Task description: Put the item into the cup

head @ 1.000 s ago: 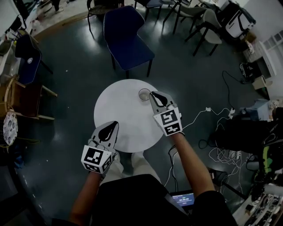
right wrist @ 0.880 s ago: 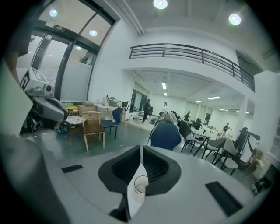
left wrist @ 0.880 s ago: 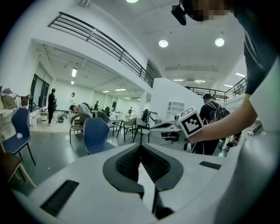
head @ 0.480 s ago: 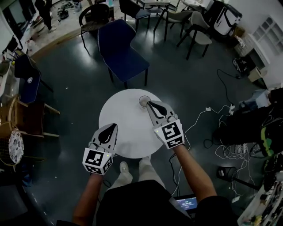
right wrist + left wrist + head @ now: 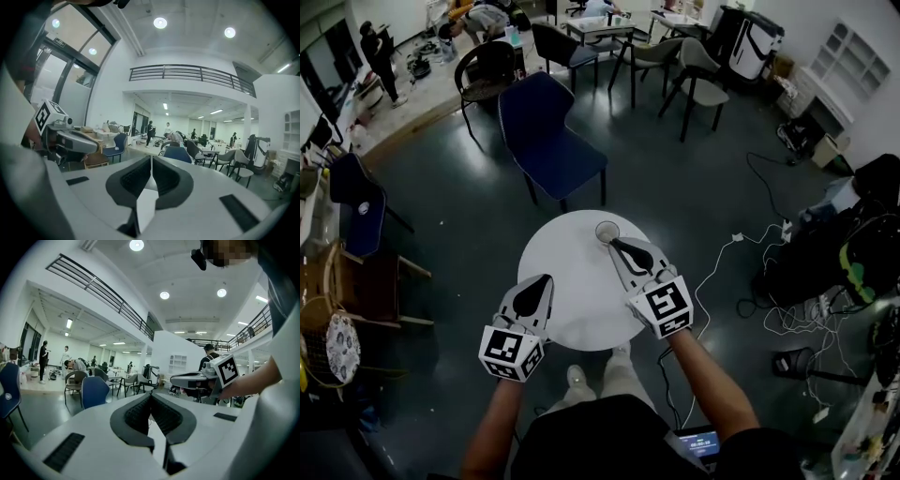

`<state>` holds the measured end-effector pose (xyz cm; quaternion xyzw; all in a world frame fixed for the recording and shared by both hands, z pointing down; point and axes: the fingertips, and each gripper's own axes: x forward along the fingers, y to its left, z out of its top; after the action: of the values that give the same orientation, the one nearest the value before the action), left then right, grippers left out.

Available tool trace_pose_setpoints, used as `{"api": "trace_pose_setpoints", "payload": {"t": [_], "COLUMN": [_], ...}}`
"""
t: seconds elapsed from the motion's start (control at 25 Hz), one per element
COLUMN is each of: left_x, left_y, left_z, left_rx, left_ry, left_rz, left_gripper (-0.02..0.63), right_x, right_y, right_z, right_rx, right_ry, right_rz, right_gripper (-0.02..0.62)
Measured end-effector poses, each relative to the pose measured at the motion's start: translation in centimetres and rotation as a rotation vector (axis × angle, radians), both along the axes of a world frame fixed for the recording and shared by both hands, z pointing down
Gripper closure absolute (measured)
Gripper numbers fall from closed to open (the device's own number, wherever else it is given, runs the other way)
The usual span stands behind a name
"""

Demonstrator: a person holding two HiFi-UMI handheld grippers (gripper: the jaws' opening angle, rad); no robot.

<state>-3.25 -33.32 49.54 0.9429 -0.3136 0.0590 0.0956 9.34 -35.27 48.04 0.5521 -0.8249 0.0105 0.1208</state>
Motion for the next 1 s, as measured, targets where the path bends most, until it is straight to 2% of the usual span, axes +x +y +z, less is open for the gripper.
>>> {"api": "trace_pose_setpoints", "payload": {"t": [0.2, 0.4, 0.72, 1.0], "left_x": [-0.7, -1.2, -2.8, -2.7], "left_y": [0.8, 1.6, 2.9, 3.0], "left_z": [-1.3, -2.2, -2.3, -2.6], "left_rx": [0.029, 0.05, 0.052, 0.056], "left_ry": [0.007, 0.017, 0.011, 0.009], "left_rz": [0.031, 0.059, 0.096, 0.113], "left_gripper": [0.591, 0.591, 0.591, 0.591], "right_x": [-1.0, -1.6, -3.1, -3.1], "right_y": [2.0, 3.7, 5.6, 6.5], "right_z": [-1.8, -2.5, -2.7, -3.1], "right_rx": [0.028, 0.042, 0.04, 0.043], "right_ry": [-0.036, -0.023, -0.009, -0.02], "right_rz": [0.028, 0.054, 0.091, 0.109], "right_gripper": [0.568, 0.568, 0.568, 0.568]}}
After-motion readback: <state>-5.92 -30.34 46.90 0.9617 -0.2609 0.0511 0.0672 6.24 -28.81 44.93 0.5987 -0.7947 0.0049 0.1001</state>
